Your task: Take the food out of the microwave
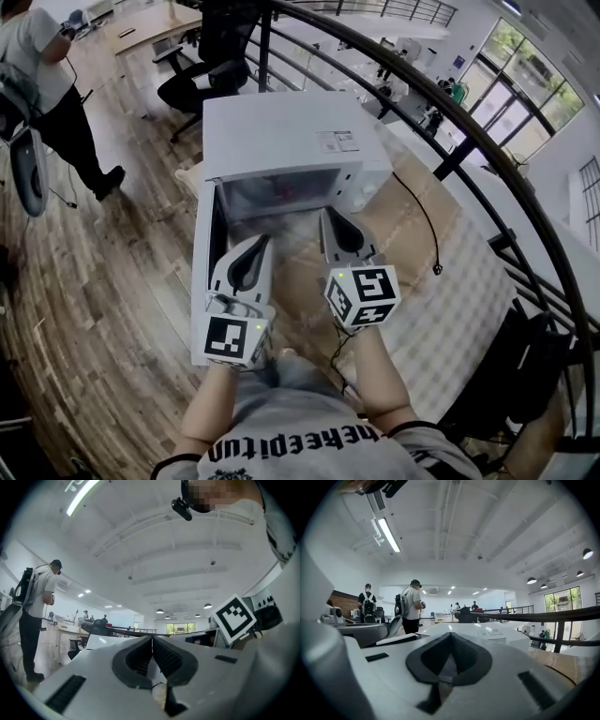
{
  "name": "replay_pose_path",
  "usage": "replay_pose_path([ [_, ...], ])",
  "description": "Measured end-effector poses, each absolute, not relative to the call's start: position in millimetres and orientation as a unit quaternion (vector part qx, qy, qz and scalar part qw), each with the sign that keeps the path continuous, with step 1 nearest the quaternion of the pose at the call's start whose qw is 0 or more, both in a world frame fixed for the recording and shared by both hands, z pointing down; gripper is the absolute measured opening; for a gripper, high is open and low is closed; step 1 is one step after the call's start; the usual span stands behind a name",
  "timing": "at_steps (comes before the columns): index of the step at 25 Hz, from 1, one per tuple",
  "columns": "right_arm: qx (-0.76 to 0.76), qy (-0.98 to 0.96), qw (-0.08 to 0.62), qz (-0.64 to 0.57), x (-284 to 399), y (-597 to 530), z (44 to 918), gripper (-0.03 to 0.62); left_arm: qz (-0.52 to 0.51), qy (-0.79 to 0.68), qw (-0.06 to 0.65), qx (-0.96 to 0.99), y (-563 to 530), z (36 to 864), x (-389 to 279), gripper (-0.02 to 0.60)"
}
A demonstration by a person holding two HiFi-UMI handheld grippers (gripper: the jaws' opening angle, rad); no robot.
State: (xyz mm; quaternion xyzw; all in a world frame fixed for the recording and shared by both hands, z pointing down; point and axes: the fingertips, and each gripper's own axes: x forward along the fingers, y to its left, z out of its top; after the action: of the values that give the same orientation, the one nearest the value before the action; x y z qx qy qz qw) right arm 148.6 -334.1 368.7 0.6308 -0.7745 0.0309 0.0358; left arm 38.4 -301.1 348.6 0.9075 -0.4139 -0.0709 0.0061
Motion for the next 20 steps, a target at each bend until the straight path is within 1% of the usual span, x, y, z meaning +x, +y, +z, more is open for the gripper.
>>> replay_pose_path([
  [4,0.609,-0.790,0.049,0.039,147,-353,380,0.005,-0.052,-0.423,0.013,0.905,-301,360,42,0.011],
  [20,0.551,-0.823,0.102,0.092,152,-393,460,0.005,-0.037,-0.494,0.024,0.868,-307,382,45,0.011],
])
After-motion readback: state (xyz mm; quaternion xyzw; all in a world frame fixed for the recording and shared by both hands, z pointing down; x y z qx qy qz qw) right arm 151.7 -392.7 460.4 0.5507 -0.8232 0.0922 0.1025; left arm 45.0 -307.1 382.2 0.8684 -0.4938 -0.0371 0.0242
